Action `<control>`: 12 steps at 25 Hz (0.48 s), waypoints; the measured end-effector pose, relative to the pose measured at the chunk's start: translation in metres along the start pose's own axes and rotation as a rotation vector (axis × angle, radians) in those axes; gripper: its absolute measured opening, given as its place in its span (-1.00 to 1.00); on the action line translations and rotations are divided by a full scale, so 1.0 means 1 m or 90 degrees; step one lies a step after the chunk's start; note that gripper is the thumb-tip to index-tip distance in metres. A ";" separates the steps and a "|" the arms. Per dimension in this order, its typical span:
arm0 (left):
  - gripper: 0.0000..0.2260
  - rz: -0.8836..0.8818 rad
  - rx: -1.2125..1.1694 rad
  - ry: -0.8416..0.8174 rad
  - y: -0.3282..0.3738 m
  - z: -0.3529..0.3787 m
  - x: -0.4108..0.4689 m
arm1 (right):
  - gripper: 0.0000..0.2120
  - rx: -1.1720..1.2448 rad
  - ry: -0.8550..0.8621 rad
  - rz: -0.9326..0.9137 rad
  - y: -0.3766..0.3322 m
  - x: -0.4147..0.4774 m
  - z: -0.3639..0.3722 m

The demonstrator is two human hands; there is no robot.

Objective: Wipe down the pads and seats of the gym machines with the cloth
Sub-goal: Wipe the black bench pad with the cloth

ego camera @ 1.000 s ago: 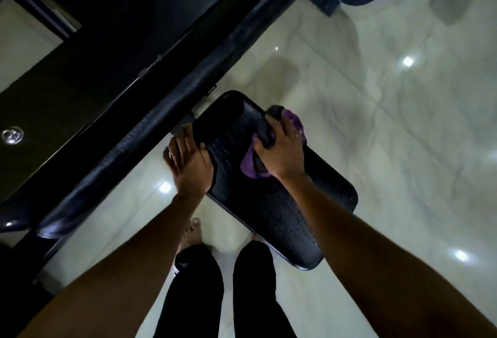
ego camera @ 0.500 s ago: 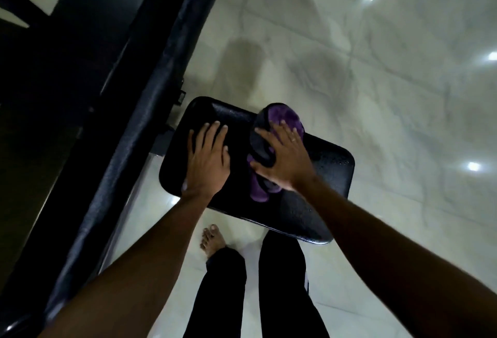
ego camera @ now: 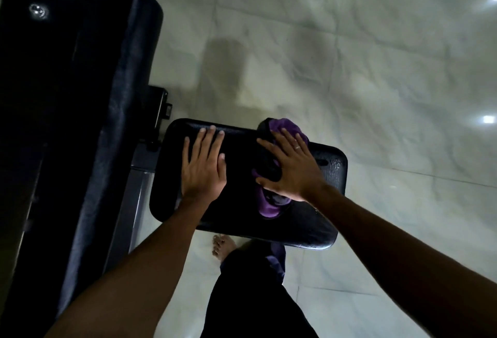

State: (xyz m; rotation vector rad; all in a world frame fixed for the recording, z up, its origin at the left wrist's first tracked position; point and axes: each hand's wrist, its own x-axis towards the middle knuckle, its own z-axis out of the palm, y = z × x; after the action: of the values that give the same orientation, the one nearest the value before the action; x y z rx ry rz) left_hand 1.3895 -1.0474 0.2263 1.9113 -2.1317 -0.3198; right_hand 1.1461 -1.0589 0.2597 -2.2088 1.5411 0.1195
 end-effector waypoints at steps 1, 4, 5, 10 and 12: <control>-0.55 0.004 0.006 0.004 0.000 0.001 0.000 | -0.13 0.012 -0.017 0.014 -0.005 0.018 -0.007; -0.52 0.009 0.027 0.010 -0.005 0.005 -0.001 | -0.14 0.075 -0.067 0.001 -0.043 0.077 -0.017; -0.50 0.008 0.039 0.009 -0.007 0.007 -0.001 | -0.14 0.083 -0.087 -0.014 -0.054 0.090 -0.018; -0.49 -0.004 0.034 0.009 -0.003 0.004 0.001 | -0.20 0.155 -0.077 0.021 -0.019 0.070 -0.029; -0.49 -0.009 0.029 0.003 -0.002 0.002 0.003 | -0.24 0.159 -0.073 0.080 0.016 0.043 -0.036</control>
State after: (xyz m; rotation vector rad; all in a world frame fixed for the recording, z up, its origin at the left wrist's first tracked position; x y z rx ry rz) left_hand 1.3904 -1.0502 0.2242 1.9501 -2.1414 -0.2729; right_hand 1.1419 -1.1155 0.2732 -1.8806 1.5414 0.0862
